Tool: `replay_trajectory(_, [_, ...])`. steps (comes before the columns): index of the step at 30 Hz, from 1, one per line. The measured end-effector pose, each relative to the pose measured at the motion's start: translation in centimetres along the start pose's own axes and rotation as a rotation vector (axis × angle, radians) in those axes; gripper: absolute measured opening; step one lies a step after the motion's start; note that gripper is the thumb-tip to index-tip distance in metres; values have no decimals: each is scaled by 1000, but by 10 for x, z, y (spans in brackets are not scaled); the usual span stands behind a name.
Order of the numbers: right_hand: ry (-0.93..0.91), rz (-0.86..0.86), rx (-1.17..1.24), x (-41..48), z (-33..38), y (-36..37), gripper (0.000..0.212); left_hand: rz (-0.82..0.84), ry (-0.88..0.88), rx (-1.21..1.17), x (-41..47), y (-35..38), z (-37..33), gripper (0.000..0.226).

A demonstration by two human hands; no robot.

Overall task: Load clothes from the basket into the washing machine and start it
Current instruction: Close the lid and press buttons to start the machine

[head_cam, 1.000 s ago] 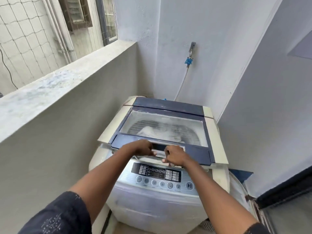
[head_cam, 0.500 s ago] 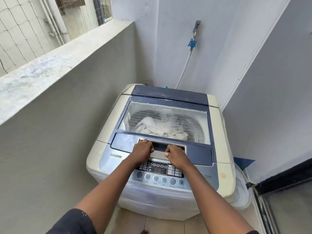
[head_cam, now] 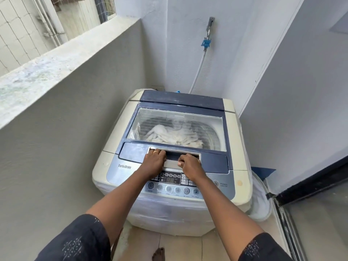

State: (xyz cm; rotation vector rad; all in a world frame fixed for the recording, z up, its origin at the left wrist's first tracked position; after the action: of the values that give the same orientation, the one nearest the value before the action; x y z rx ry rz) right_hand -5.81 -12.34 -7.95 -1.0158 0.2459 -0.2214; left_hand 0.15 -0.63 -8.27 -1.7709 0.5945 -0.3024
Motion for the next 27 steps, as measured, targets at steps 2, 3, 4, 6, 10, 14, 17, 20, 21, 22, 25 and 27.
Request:
replay_trajectory(2, [-23, -122, 29, -9, -4, -6, 16, -27, 15, -11, -4, -1, 0, 23])
replay_trajectory(3, [-29, -198, 83, -14, -9, -11, 17, -46, 35, -18, -6, -1, 2, 24])
replay_trajectory(4, [-8, -263, 169, -20, -15, -18, 19, -71, 60, -29, -9, -2, 3, 27])
replay_trajectory(6, [111, -380, 369, -32, -38, -35, 21, -121, 86, -66, -15, -3, 8, 34])
replay_trajectory(10, [337, -539, 348, -63, -83, -64, 16, -220, 74, -124, -25, -2, 14, 39])
replay_trajectory(14, [504, -586, 355, -87, -106, -65, 16, -228, 75, -134, -31, 5, 5, 45])
replay_trajectory(17, [560, -580, 361, -94, -108, -61, 25, -172, 88, -49, -42, 13, 5, 77])
replay_trajectory(20, [647, -508, 307, -96, -108, -56, 22, -149, 84, -47, -50, 18, 8, 85])
replay_trajectory(21, [657, -477, 290, -96, -107, -54, 23, -153, 83, -54, -50, 18, 7, 85])
replay_trajectory(22, [653, -454, 261, -95, -107, -53, 24, -162, 81, -59, -50, 17, 7, 85])
replay_trajectory(25, [643, -404, 158, -91, -104, -53, 27, -191, 80, -43, -52, 16, 7, 82])
replay_trajectory(27, [656, -365, 88, -88, -106, -51, 32, -204, 88, -18, -54, 19, 7, 79])
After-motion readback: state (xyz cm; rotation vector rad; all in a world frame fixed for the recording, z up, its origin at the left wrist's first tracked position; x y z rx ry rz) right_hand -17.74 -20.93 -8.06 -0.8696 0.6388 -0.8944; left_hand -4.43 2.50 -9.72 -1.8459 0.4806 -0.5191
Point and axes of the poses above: each hand's wrist, its own x-axis towards the middle knuckle, its own y-axis out of the palm, z = x × y, the point moved 7 cm from there along x, towards the middle knuckle, and after that the axes turned 5 degrees about -z, right-handed, at the moved point
